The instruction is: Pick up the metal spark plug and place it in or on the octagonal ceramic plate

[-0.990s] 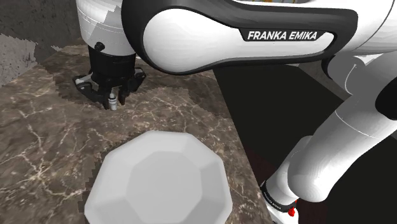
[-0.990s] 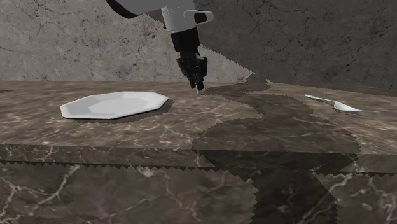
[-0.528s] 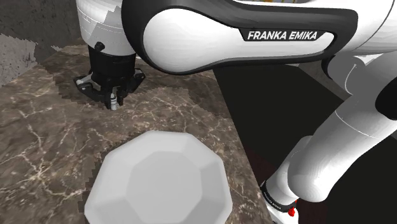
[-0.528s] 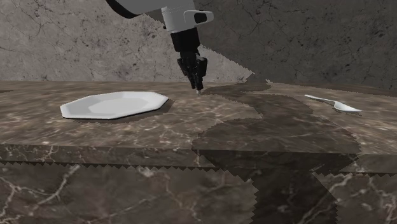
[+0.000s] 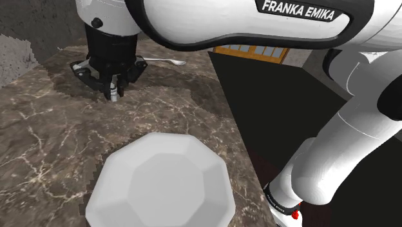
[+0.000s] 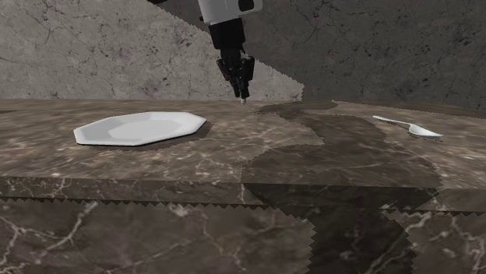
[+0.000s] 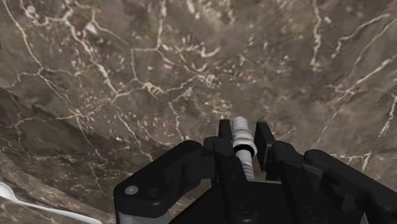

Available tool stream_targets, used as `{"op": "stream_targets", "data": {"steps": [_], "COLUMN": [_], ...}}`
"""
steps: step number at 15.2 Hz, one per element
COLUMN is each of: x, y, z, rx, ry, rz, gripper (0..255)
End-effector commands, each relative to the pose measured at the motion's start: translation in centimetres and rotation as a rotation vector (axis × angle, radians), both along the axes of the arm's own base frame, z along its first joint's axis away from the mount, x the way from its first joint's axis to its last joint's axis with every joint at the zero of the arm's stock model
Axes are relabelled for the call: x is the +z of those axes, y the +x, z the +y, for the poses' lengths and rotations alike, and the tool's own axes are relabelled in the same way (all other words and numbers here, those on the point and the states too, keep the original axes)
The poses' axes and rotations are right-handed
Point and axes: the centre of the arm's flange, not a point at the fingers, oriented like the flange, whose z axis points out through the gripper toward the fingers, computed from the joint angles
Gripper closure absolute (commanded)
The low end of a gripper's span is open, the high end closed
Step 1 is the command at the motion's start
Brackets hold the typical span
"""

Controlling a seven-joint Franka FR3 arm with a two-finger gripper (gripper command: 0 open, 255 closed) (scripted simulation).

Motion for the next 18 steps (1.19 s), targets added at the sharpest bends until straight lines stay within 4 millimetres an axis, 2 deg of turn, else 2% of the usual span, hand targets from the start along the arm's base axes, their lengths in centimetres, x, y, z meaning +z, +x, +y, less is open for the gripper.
{"op": "stream_targets", "data": {"steps": [1, 9, 10, 18], "x": [1.1, 5.4, 5.4, 5.2], "y": [-0.1, -0.1, -0.1, -10.6], "z": [0.1, 0.1, 0.1, 0.9], "rx": [0.000, 0.000, 0.000, 0.000], "ry": [0.000, 0.000, 0.000, 0.000], "rz": [0.000, 0.000, 0.000, 0.000], "gripper": [255, 255, 255, 255]}}
